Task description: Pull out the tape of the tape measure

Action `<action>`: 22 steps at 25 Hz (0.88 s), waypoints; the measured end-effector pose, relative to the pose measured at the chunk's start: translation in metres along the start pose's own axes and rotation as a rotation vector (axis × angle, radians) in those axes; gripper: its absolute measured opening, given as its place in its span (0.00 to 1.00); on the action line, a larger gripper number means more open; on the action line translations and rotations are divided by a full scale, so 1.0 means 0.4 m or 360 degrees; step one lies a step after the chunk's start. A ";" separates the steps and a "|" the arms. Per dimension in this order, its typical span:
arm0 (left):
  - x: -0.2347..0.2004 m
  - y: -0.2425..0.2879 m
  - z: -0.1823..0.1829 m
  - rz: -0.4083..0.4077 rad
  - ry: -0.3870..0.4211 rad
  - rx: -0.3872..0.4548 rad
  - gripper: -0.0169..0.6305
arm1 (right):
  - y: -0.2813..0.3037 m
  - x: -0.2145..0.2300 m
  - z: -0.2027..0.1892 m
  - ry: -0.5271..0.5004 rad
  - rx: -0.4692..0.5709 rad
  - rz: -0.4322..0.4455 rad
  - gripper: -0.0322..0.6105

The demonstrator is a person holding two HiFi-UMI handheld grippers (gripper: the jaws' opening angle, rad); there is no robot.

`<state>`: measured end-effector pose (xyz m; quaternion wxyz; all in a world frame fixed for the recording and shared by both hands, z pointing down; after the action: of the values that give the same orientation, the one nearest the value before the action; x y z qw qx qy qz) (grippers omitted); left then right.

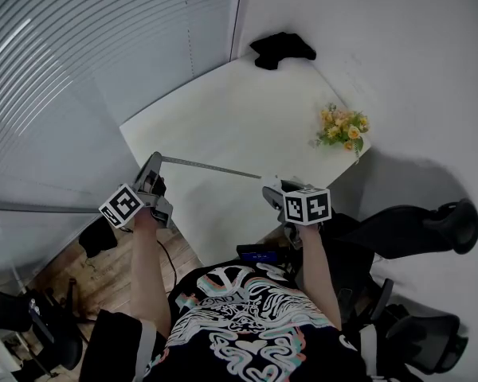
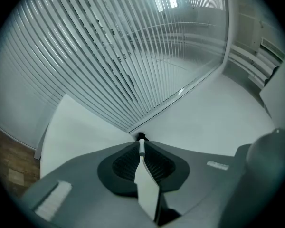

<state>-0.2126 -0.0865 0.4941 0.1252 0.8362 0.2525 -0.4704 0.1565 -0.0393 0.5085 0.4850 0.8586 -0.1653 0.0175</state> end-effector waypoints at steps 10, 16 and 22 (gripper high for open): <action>0.005 0.007 -0.023 -0.0005 -0.0001 -0.0035 0.08 | 0.001 -0.001 -0.001 -0.0010 0.0010 0.0012 0.41; 0.008 0.018 -0.047 -0.0005 0.0001 -0.0077 0.08 | 0.003 0.010 -0.003 -0.0006 0.0017 -0.0003 0.41; 0.002 0.027 -0.065 0.0016 0.0005 -0.0114 0.08 | 0.008 0.026 -0.004 -0.0005 0.0021 -0.0020 0.41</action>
<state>-0.1877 -0.0837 0.5066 0.1570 0.8332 0.2650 -0.4593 0.1654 -0.0424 0.5141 0.4790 0.8629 -0.1605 0.0141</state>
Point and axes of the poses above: the fingertips, and each gripper's own axes: y forward along the fingers, x to its right, z out of its top, the point moved 6 cm from there along -y, backward along the fingers, and after that the axes turned 10 degrees about -z, right-handed, at the moved point
